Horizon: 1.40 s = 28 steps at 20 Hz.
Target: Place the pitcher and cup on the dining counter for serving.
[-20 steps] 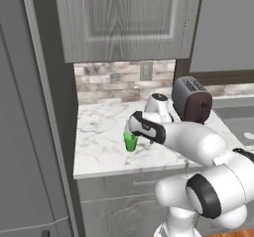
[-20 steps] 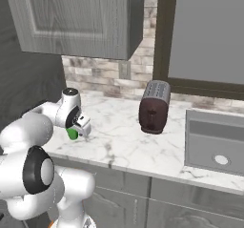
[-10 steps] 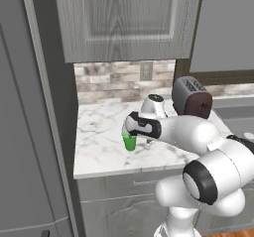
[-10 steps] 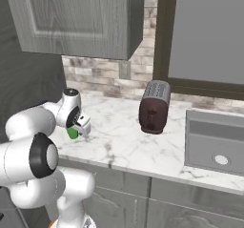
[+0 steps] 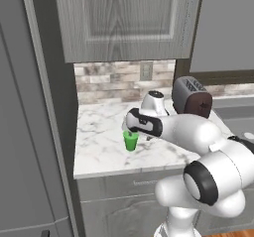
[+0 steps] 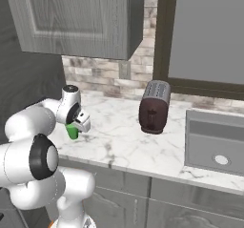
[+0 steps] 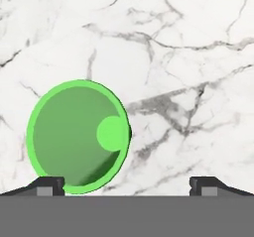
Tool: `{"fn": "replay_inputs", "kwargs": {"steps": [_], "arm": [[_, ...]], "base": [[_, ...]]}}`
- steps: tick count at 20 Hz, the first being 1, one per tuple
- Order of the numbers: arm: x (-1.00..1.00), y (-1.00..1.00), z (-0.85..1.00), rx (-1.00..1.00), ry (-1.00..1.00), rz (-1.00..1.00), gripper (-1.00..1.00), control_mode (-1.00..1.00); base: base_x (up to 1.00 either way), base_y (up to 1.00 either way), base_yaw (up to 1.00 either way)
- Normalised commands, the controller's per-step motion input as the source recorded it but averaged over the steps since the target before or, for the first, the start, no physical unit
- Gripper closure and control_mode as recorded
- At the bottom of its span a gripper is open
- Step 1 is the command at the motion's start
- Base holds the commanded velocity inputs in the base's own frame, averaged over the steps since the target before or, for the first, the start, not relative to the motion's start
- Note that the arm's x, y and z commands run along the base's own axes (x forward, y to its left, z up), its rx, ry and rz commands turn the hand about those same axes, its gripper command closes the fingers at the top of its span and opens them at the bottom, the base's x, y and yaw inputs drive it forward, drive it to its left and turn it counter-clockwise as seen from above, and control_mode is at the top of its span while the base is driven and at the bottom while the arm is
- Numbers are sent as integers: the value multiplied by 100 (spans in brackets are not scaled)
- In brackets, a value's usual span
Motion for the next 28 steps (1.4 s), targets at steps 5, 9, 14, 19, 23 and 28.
{"fn": "replay_inputs", "kwargs": {"steps": [5, 9, 14, 19, 23, 28], "arm": [[14, 0, 2, 0, 0, 0, -100, -100], [40, 0, -31, -4, 3, 0, -100, -100], [22, 0, -46, -5, 5, 0, -100, -100], [0, 0, -59, -4, 6, 0, 100, -100], [0, 0, -14, 0, 1, 0, 100, -100], [0, 0, 0, 0, 0, 0, 100, -100]], "base": [[0, 0, 0], [0, 0, 0], [0, 0, 0], [0, 0, 0], [0, 0, 0], [0, 0, 0]]}}
